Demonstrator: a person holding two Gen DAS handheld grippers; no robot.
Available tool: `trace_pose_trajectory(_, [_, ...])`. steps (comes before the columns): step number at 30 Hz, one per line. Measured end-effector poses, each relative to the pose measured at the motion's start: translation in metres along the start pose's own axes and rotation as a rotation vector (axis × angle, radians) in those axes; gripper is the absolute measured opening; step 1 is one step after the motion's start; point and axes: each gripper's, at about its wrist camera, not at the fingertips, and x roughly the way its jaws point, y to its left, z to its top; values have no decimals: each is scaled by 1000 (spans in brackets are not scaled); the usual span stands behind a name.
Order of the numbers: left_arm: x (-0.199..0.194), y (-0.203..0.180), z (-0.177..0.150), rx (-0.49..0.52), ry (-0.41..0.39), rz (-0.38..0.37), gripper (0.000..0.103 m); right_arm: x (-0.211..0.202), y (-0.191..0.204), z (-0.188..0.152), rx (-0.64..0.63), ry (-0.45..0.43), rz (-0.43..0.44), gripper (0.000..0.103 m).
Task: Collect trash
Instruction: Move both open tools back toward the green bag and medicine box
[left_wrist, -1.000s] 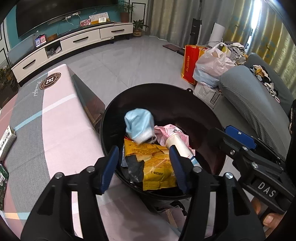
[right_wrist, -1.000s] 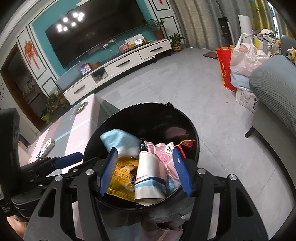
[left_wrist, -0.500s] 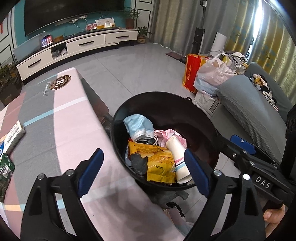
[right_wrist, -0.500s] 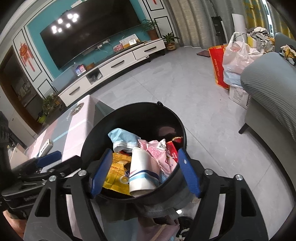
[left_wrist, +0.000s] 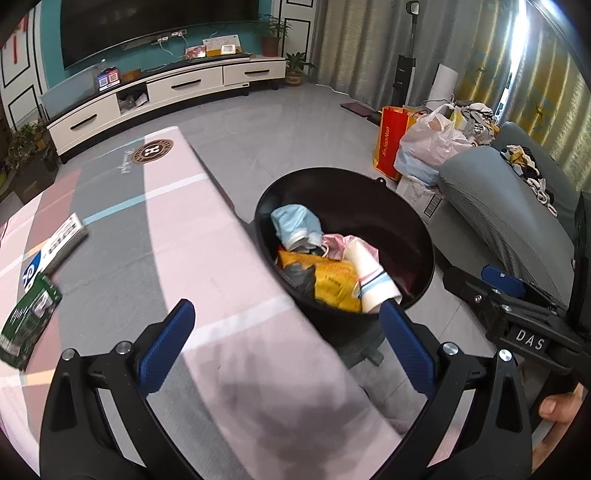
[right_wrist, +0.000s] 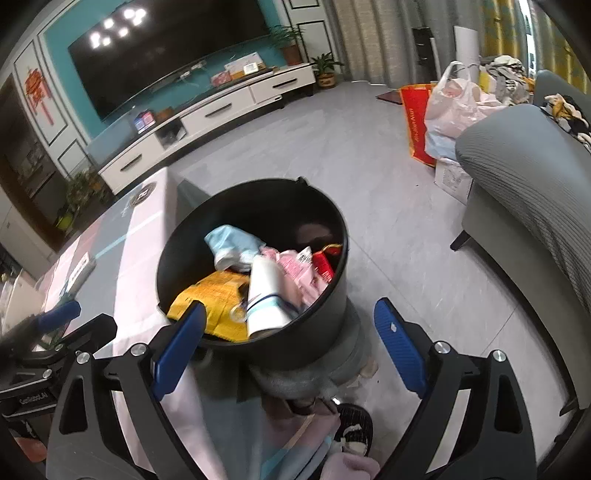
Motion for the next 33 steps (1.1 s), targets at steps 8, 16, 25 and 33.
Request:
trace_pose_trajectory(8, [-23, 31, -26, -55, 23, 21, 100, -8, 28, -14, -67, 57, 21, 90])
trace_pose_trajectory(16, [-39, 73, -48, -118, 32, 74, 100, -9, 63, -26, -133, 102, 52, 90])
trace_pose_trajectory(25, [-53, 136, -65, -236, 13, 153, 100, 1, 109, -32, -209, 129, 92, 90])
trace_pose_trajectory(33, [-57, 188, -71, -293, 0, 193, 100, 12, 144, -32, -254, 142, 126, 90])
